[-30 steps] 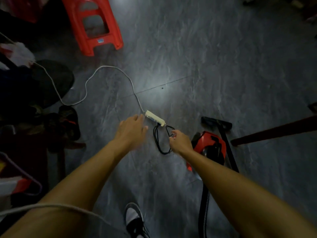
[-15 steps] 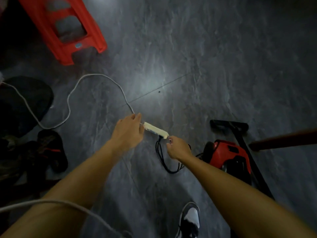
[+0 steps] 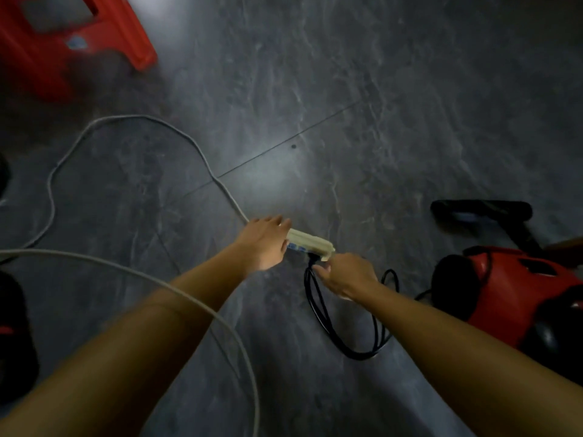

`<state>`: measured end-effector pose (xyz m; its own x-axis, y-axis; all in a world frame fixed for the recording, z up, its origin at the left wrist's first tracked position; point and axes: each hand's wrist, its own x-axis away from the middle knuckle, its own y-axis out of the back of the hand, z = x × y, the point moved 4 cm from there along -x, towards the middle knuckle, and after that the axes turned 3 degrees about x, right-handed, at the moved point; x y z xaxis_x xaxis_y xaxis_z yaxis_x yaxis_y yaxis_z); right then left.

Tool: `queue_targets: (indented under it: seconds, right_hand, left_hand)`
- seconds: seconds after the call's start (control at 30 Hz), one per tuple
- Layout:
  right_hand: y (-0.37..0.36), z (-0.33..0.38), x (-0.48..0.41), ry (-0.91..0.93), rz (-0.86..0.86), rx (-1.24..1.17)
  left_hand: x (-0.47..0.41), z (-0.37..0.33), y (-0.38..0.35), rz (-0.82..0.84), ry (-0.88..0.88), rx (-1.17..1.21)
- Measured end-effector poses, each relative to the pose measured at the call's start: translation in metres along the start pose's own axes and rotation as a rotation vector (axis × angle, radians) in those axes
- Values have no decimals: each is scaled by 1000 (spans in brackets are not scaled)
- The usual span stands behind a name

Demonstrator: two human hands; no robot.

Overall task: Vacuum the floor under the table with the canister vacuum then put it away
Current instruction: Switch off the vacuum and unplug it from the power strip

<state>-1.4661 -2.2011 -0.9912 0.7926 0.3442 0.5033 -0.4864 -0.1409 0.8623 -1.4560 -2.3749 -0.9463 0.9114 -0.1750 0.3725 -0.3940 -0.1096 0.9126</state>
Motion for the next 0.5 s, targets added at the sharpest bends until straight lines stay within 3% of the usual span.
queue_targets:
  seconds: [0.27, 0.5]
  right_hand:
    - [-32, 5, -27, -63, -143, -86]
    - [-44, 10, -28, -218, -153, -354]
  left_hand:
    - [-42, -8, -48, 16, -184, -166]
    - [-45, -19, -63, 55, -106, -222]
